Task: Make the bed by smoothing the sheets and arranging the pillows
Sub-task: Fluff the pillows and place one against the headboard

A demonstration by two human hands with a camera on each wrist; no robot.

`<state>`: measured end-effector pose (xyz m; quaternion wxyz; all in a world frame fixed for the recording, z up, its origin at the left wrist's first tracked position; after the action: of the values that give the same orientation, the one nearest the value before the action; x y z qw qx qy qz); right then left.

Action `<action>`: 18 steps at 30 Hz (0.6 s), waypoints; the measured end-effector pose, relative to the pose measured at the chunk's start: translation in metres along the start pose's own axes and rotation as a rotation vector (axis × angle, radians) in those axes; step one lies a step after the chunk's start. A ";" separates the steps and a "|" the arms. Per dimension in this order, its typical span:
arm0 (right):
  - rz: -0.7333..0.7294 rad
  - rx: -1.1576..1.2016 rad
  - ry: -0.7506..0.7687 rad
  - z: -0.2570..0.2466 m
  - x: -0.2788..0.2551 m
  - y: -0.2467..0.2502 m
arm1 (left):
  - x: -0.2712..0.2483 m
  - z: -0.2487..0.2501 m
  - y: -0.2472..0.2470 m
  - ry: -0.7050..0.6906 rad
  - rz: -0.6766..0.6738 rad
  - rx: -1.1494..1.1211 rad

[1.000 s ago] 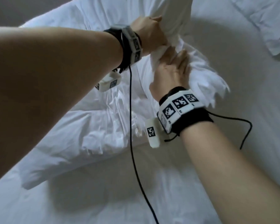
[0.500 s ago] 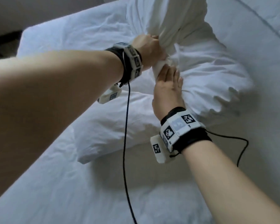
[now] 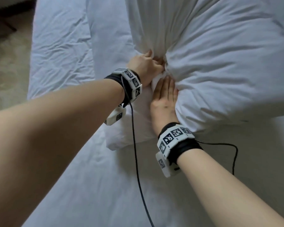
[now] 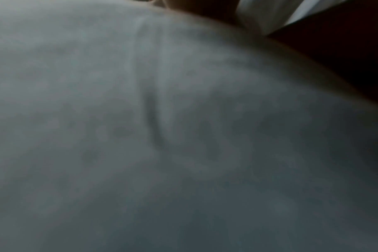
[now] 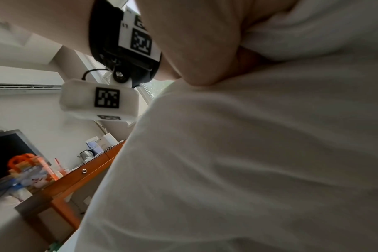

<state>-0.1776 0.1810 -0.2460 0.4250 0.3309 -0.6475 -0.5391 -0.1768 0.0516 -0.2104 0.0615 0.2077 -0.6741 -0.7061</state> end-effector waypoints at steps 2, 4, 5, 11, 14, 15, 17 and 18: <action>-0.054 0.027 0.006 0.003 0.003 -0.007 | 0.005 0.000 0.000 -0.074 0.019 0.015; -0.062 0.023 0.022 0.006 0.004 -0.011 | 0.004 0.002 0.009 -0.193 0.089 -0.003; -0.058 0.019 0.030 0.006 0.004 -0.013 | 0.002 0.002 0.015 -0.270 0.138 0.002; -0.010 0.004 0.041 0.001 -0.002 -0.015 | 0.016 -0.037 0.085 -0.382 0.243 0.267; 0.016 -0.003 0.003 -0.001 -0.002 -0.011 | 0.045 -0.054 0.102 -0.181 0.139 0.257; 0.014 -0.005 -0.004 0.000 -0.002 -0.009 | 0.050 -0.054 0.100 -0.131 0.073 0.256; 0.028 0.024 0.002 0.002 -0.001 -0.003 | 0.057 -0.058 0.083 -0.080 0.015 0.236; 0.028 0.050 0.006 0.004 -0.002 0.000 | 0.057 -0.061 0.080 -0.039 0.055 0.219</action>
<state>-0.1803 0.1842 -0.2469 0.4260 0.3339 -0.6641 -0.5158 -0.2211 -0.0327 -0.1442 0.0445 0.1808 -0.7537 -0.6303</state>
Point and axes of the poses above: each hand's wrist, its own x-axis towards the middle knuckle, its own y-axis out of the back of the hand, z = x × y, the point moved 4 cm from there along x, towards the middle knuckle, and after that the axes turned 9 degrees about -x, right-handed, at the moved point
